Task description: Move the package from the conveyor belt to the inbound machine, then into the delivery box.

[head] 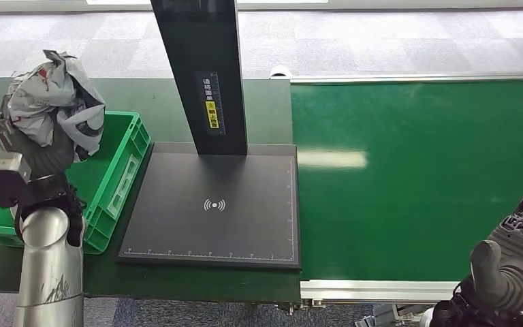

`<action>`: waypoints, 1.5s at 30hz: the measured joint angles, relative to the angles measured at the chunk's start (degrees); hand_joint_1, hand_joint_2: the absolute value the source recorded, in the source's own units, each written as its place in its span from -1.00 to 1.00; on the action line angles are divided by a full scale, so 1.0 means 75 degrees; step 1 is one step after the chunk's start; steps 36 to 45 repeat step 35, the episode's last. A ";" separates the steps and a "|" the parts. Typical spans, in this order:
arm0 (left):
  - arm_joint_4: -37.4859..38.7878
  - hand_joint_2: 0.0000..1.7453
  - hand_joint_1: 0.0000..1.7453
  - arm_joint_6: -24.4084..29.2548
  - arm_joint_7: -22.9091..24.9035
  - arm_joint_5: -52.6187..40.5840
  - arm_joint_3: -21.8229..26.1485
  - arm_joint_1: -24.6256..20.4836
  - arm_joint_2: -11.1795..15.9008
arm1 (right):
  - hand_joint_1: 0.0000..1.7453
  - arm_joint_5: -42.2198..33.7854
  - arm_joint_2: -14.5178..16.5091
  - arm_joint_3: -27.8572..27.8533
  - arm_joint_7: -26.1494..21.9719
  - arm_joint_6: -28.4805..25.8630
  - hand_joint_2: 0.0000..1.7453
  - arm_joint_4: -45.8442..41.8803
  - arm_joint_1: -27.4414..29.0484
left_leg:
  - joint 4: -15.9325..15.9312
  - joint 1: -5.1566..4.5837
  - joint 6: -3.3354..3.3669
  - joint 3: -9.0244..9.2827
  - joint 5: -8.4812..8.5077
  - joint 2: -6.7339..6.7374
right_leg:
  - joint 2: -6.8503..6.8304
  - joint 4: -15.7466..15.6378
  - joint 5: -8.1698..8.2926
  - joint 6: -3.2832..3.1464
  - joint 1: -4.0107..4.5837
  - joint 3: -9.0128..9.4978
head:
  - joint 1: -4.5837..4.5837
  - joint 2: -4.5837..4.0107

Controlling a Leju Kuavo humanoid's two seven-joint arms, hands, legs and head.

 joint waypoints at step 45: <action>0.8409 1.00 -1.00 0.1512 0.2101 -0.0900 0.2121 -0.4309 0.1614 | -1.00 -0.0092 -0.0485 0.0536 -0.0017 -0.0496 1.00 0.0791 -0.0068 | 0.0001 0.0007 -0.0007 -0.0024 0.0009 0.0022 | 0.0022 0.0008 0.0013 -0.0014 0.0003 -0.0029 | 0.0003 0.0000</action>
